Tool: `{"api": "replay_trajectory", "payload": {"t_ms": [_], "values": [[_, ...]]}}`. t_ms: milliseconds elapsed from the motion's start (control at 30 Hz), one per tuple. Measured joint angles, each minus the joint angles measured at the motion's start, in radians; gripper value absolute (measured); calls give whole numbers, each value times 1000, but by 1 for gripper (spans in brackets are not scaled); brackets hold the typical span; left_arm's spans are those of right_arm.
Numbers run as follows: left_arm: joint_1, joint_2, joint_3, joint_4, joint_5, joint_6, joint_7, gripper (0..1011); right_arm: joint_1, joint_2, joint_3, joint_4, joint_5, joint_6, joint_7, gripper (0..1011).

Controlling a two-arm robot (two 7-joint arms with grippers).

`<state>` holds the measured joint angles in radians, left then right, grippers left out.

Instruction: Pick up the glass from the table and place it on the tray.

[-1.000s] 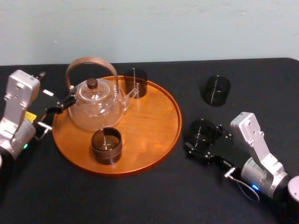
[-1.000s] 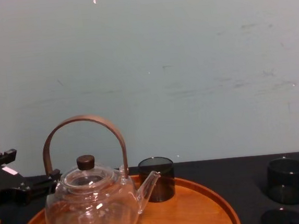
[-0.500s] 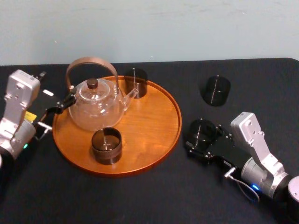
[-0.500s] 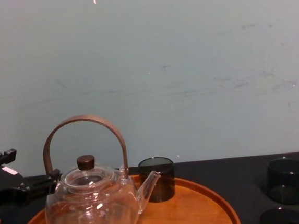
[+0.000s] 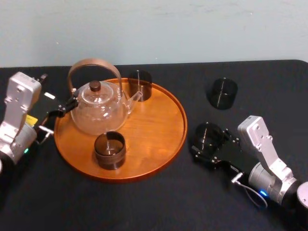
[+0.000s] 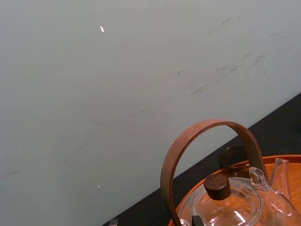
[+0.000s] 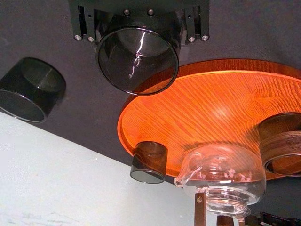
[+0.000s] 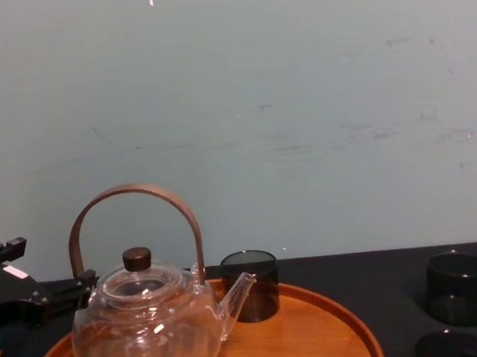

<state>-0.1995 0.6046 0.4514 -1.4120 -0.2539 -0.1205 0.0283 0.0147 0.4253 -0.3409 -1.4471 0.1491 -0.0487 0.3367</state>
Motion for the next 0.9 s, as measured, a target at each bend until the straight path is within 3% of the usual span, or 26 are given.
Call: {"api": "replay_trajectory", "payload": {"t_ms": [300, 600, 900], "values": [[0, 0, 0, 0, 0, 0, 0, 1009, -8, -4, 14, -9, -5, 5, 15, 922], [0, 0, 0, 0, 0, 0, 0, 1010, -21, 9, 41, -80, -4, 28, 34, 922], [0, 0, 0, 0, 0, 0, 0, 1009, -11, 18, 33, -143, -14, 60, 49, 922]]}}
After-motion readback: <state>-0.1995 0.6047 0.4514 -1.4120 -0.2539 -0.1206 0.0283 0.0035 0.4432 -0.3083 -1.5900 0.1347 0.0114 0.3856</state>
